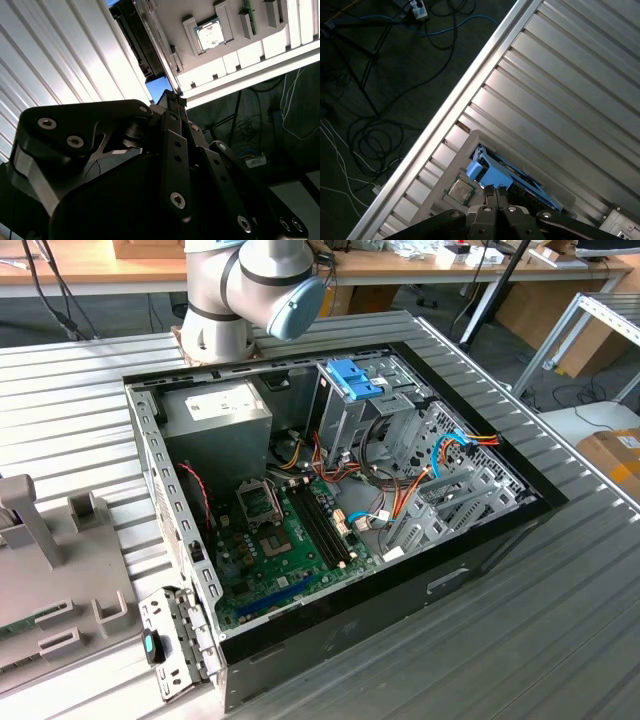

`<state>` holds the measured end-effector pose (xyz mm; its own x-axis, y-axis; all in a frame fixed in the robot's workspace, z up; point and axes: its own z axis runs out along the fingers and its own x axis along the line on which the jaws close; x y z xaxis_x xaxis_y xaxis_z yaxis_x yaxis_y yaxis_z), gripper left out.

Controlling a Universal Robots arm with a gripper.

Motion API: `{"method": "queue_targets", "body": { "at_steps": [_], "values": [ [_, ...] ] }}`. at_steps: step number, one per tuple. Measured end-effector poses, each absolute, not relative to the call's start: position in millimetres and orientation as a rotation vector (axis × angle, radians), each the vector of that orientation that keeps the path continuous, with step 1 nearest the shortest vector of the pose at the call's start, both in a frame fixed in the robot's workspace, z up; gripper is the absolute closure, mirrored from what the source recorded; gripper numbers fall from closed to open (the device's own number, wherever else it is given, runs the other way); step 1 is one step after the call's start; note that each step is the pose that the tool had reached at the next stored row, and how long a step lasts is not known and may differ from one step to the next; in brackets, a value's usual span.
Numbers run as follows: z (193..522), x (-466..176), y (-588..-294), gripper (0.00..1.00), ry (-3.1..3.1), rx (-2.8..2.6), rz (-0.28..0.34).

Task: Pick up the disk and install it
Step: 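Pick up the disk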

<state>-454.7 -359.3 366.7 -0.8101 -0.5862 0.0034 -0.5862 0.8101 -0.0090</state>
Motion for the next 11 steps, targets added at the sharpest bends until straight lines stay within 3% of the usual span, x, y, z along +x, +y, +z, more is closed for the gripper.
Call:
{"method": "queue_targets", "body": {
  "at_steps": [11],
  "values": [
    [366.7, -454.7, -359.3, 0.89, -2.942, 1.102, 0.015]
  ]
}}
